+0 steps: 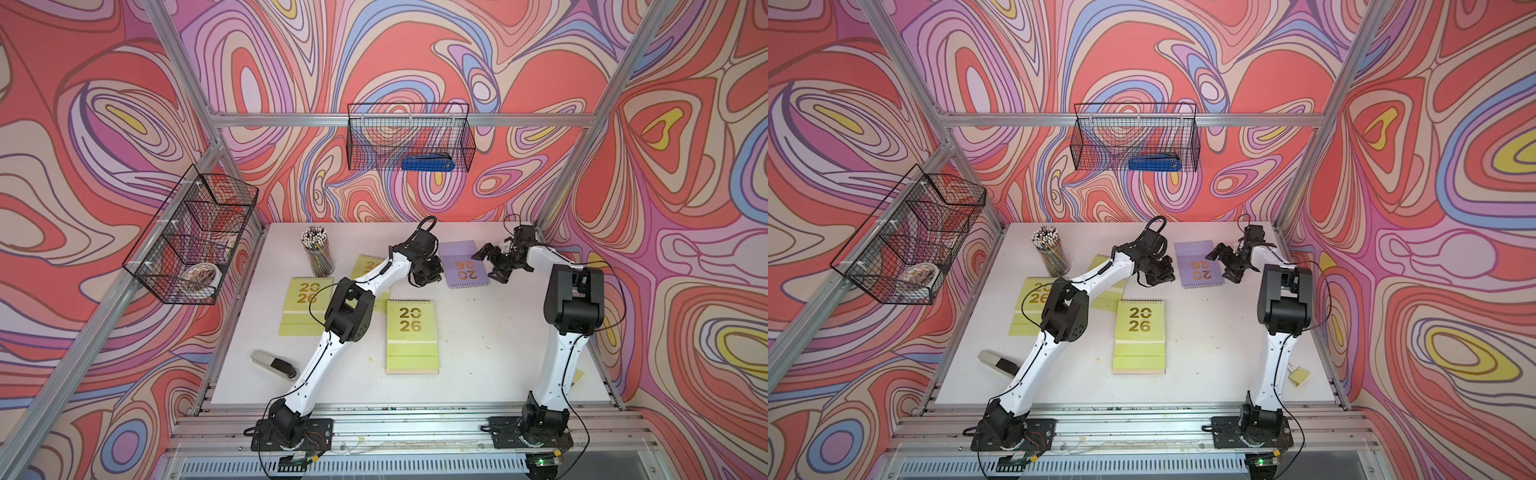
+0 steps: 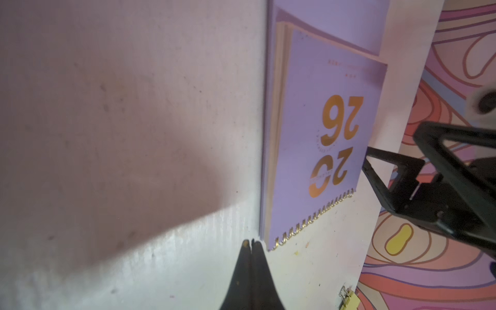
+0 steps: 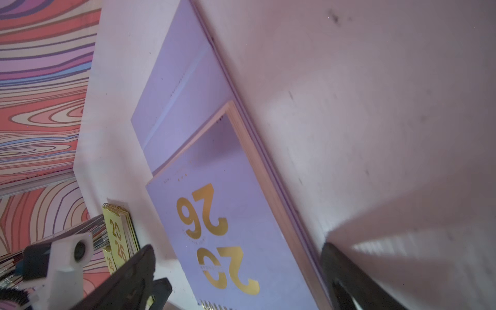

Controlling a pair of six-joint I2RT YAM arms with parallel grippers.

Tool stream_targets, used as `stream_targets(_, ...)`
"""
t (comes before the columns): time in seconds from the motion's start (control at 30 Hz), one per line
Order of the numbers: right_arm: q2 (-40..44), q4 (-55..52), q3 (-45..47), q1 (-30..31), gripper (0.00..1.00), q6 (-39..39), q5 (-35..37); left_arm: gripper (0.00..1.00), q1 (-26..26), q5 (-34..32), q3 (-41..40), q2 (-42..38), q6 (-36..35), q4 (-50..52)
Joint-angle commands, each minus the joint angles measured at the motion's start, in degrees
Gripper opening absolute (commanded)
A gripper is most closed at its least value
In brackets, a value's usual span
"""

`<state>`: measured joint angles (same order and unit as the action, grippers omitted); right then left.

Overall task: Stack the calendars
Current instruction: Adjust the calendar at the center of the board.

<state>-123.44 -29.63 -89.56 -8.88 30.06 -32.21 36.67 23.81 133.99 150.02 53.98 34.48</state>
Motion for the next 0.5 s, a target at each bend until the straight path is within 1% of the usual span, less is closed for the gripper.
stream_targets(0.0,0.43,0.21,3.45,-0.18,0.98,0.98,-0.96,0.00,-0.19,-0.92,2.79,2.48,1.75,0.97)
stream_targets(0.1,0.75,-0.52,4.34,-0.17,0.98,0.13,-0.69,0.00,-0.28,-2.57,4.03,3.47,2.00,1.10)
stream_targets(0.2,1.33,-0.09,5.58,-0.16,0.98,0.07,-1.24,0.00,-0.28,-3.73,4.34,4.29,3.71,-1.17)
stream_targets(0.3,1.71,0.84,7.20,-0.09,0.97,0.71,-2.55,0.00,-0.28,-3.60,4.84,5.98,6.63,-4.10)
stream_targets(0.47,3.38,1.99,10.43,0.84,0.97,0.88,-4.12,0.00,-0.28,-2.88,8.16,9.60,10.44,-7.41)
